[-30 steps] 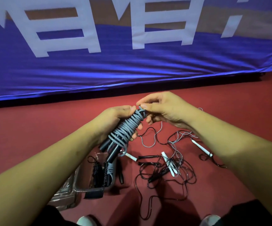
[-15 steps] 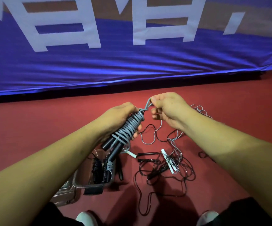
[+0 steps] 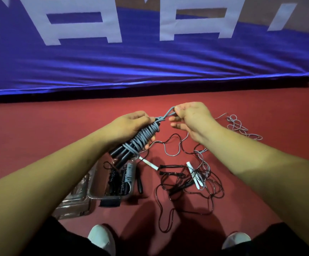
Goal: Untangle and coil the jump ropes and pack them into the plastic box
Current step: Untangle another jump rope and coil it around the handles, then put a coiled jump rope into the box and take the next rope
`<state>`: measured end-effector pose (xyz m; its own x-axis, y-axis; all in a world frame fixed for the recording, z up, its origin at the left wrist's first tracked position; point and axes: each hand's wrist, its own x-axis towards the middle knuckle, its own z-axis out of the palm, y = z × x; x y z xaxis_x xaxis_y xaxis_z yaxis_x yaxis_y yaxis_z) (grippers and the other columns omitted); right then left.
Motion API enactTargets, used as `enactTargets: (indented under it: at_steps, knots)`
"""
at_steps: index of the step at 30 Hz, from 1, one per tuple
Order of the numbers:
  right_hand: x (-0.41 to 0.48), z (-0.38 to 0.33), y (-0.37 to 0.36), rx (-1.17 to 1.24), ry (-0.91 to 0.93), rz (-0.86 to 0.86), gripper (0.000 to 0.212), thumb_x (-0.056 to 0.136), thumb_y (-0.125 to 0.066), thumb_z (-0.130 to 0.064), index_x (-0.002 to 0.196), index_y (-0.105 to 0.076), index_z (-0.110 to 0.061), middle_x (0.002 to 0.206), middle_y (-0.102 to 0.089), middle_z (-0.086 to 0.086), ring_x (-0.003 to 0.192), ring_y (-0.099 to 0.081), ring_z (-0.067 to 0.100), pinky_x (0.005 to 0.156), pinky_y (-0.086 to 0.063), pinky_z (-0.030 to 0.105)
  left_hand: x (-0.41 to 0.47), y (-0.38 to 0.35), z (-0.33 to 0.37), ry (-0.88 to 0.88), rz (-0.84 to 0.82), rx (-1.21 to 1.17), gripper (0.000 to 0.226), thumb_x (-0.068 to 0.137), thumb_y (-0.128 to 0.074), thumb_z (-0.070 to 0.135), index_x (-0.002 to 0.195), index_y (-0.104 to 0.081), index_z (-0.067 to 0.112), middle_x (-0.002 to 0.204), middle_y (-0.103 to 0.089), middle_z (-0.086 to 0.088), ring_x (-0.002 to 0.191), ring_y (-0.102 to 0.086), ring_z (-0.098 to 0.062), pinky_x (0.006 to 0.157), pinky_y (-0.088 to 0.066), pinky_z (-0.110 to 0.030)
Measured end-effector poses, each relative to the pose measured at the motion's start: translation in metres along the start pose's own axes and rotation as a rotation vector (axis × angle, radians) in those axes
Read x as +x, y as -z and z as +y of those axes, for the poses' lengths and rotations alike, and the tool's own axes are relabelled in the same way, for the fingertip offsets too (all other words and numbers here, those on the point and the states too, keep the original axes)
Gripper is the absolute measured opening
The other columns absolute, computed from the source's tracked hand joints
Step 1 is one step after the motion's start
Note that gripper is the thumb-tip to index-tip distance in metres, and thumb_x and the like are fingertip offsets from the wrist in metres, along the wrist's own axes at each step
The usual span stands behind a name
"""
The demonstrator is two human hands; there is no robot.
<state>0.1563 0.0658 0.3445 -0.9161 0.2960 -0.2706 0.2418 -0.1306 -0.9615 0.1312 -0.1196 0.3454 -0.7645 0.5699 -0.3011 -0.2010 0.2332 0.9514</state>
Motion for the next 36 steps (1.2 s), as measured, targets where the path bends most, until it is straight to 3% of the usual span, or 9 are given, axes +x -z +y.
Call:
enactTargets:
  at_steps: [2, 7, 12, 16, 22, 26, 30, 33, 36]
  knots:
    - [0.005, 0.01, -0.015, -0.044, -0.015, -0.007, 0.021, 0.098, -0.047, -0.001, 0.079, -0.053, -0.008, 0.072, -0.057, 0.009, 0.052, -0.059, 0.013, 0.053, -0.053, 0.028, -0.004, 0.008, -0.011, 0.024, 0.039, 0.016, 0.018, 0.101, -0.051, 0.024, 0.097, -0.057, 0.008, 0.074, -0.067, -0.017, 0.05, -0.062, -0.026, 0.047, -0.051, -0.026]
    - [0.023, 0.046, -0.042, -0.087, -0.181, -0.137, 0.013, 0.094, -0.055, 0.0, 0.083, -0.06, -0.004, 0.074, -0.061, 0.012, 0.06, -0.061, 0.017, 0.063, -0.055, 0.032, -0.007, 0.037, -0.057, 0.143, 0.119, -0.073, 0.019, 0.099, -0.055, 0.025, 0.103, -0.052, 0.006, 0.079, -0.067, -0.018, 0.054, -0.063, -0.027, 0.047, -0.053, -0.03]
    - [0.048, 0.106, -0.059, -0.125, -0.296, -0.167, 0.005, 0.098, -0.054, -0.009, 0.093, -0.054, -0.006, 0.072, -0.056, 0.008, 0.058, -0.052, 0.016, 0.051, -0.046, 0.024, 0.009, 0.062, -0.113, 0.247, 0.215, -0.165, 0.015, 0.1, -0.053, 0.018, 0.093, -0.055, 0.006, 0.072, -0.065, -0.018, 0.051, -0.063, -0.024, 0.045, -0.053, -0.03]
    - [0.07, 0.174, -0.045, -0.289, -0.415, -0.071, 0.015, 0.095, -0.055, -0.007, 0.08, -0.054, -0.008, 0.069, -0.053, 0.009, 0.053, -0.05, 0.016, 0.048, -0.044, 0.025, 0.035, 0.086, -0.17, 0.354, 0.349, -0.046, 0.015, 0.096, -0.061, 0.022, 0.094, -0.059, 0.007, 0.084, -0.065, -0.021, 0.067, -0.063, -0.028, 0.065, -0.053, -0.036]
    - [0.118, 0.283, -0.042, -0.573, -0.507, -0.069, 0.023, 0.09, -0.056, -0.01, 0.068, -0.054, -0.014, 0.064, -0.056, 0.008, 0.052, -0.055, 0.018, 0.05, -0.048, 0.03, 0.08, 0.102, -0.252, 0.42, 0.381, -0.1, 0.011, 0.091, -0.056, 0.001, 0.091, -0.066, 0.007, 0.083, -0.064, -0.016, 0.068, -0.061, -0.025, 0.061, -0.051, -0.026]
    - [0.127, 0.342, -0.077, -0.681, -0.577, -0.257, 0.014, 0.085, -0.062, -0.012, 0.072, -0.057, -0.01, 0.068, -0.06, 0.011, 0.059, -0.062, 0.023, 0.063, -0.057, 0.038, 0.094, 0.107, -0.301, 0.473, 0.491, 0.152, 0.024, 0.084, -0.072, 0.006, 0.101, -0.061, 0.019, 0.085, -0.065, -0.002, 0.075, -0.061, -0.016, 0.07, -0.05, -0.026]
    - [0.122, 0.38, -0.104, -0.879, -0.509, -0.35, 0.026, 0.081, -0.071, -0.033, 0.093, -0.064, -0.012, 0.088, -0.064, 0.012, 0.078, -0.061, 0.024, 0.064, -0.042, 0.028, 0.099, 0.114, -0.337, 0.538, 0.456, 0.353, 0.047, 0.085, -0.075, 0.019, 0.129, -0.058, 0.017, 0.107, -0.068, -0.007, 0.102, -0.065, -0.025, 0.092, -0.052, -0.036]
    - [0.115, 0.395, -0.112, -1.007, -0.466, -0.294, 0.034, 0.084, -0.068, -0.041, 0.107, -0.064, -0.017, 0.11, -0.066, 0.009, 0.102, -0.065, 0.03, 0.071, -0.041, 0.028, 0.104, 0.114, -0.345, 0.546, 0.496, 0.477, 0.05, 0.085, -0.074, 0.03, 0.129, -0.057, 0.011, 0.12, -0.067, -0.013, 0.111, -0.062, -0.029, 0.094, -0.05, -0.035]
    - [0.117, 0.395, -0.11, -0.984, -0.521, -0.287, 0.039, 0.085, -0.066, -0.042, 0.111, -0.063, -0.012, 0.111, -0.065, 0.012, 0.104, -0.064, 0.033, 0.072, -0.04, 0.029, 0.109, 0.119, -0.34, 0.553, 0.528, 0.582, 0.038, 0.089, -0.068, 0.035, 0.115, -0.063, 0.008, 0.114, -0.068, -0.017, 0.107, -0.063, -0.033, 0.09, -0.048, -0.035]
